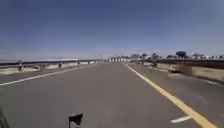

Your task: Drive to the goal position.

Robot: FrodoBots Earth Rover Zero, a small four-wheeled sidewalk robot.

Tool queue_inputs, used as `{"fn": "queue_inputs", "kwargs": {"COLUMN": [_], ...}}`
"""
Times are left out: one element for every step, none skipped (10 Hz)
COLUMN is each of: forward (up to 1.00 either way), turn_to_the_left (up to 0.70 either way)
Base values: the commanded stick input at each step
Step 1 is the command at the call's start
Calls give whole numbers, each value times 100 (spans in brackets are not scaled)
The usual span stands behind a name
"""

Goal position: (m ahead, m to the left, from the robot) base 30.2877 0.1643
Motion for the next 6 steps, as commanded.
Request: {"fn": "queue_inputs", "kwargs": {"forward": [100, 100, 100, 100, 100, 100], "turn_to_the_left": [0, 0, 0, 0, 0, 0]}}
